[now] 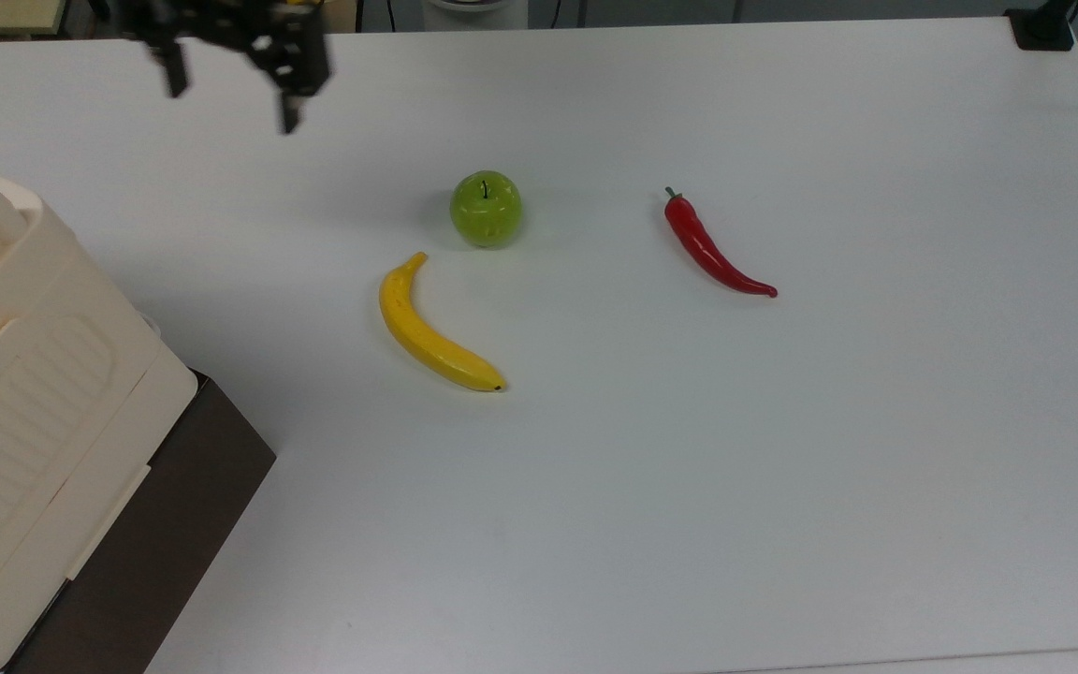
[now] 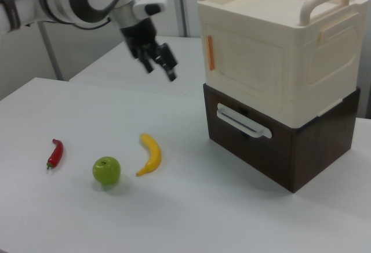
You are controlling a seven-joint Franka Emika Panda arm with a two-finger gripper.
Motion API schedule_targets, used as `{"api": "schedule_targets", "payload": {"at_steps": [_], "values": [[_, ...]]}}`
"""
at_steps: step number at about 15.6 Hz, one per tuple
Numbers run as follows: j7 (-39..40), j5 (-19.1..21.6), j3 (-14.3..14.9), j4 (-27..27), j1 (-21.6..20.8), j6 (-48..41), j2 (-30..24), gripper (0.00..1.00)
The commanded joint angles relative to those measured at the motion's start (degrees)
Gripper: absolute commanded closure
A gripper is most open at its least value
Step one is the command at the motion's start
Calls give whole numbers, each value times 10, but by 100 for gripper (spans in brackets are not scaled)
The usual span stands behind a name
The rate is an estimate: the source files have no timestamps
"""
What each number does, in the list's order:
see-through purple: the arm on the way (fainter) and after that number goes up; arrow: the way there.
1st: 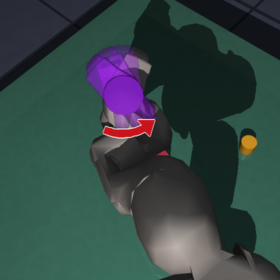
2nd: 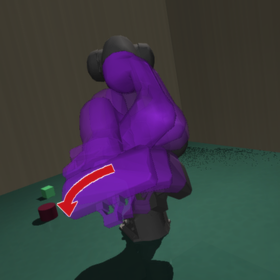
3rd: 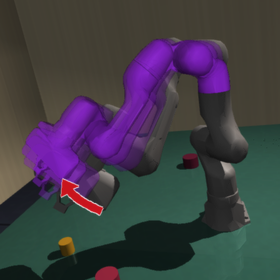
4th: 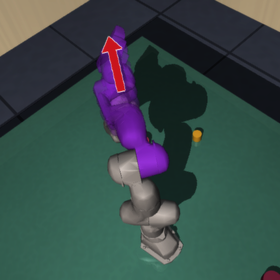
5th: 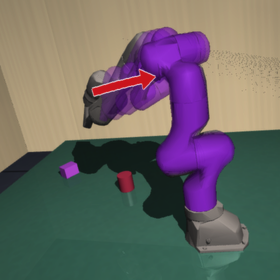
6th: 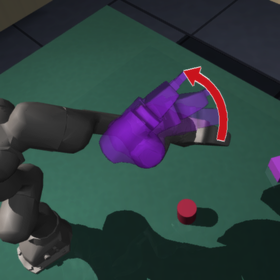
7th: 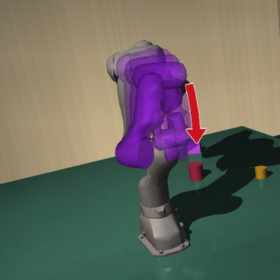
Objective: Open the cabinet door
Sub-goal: 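Move the gripper toward the cream cabinet's front door edge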
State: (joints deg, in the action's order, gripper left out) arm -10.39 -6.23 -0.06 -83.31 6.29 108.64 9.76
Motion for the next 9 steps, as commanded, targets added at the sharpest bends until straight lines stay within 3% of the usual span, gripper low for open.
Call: {"api": "schedule_targets", "payload": {"at_steps": [1,6,9], "values": [[-64,-39,11,19,3,87,29,0],[-121,-56,14,19,26,212,54,0],[-173,-91,14,19,26,261,72,0]]}}
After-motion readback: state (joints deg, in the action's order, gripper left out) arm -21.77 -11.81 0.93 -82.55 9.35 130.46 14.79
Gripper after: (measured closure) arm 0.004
